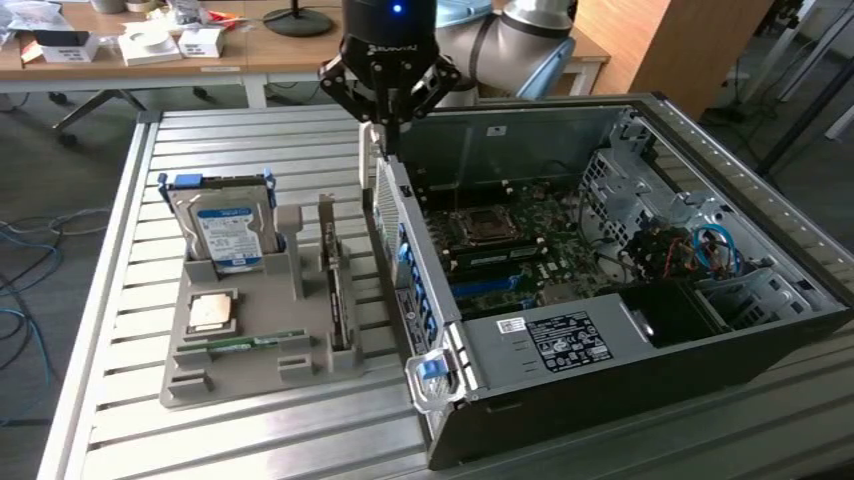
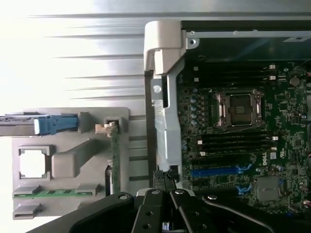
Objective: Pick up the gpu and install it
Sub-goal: 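Reach for the gpu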
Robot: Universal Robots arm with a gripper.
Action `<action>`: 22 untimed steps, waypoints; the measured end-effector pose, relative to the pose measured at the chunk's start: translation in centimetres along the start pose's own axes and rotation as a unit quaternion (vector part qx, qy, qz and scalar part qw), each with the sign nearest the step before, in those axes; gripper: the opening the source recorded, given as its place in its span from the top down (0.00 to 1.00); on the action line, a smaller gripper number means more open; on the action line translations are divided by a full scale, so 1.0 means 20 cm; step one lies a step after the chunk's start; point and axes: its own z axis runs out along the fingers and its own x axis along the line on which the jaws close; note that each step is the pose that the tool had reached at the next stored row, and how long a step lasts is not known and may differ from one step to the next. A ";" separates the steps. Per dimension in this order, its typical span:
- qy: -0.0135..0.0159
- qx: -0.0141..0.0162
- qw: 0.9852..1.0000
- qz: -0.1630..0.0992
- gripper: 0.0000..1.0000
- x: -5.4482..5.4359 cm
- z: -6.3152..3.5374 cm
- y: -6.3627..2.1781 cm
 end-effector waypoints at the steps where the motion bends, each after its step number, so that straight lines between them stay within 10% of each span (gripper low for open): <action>1: 0.000 0.000 1.000 0.000 0.89 0.02 0.000 -0.002; 22: -0.001 0.000 1.000 0.000 0.89 0.29 0.010 -0.022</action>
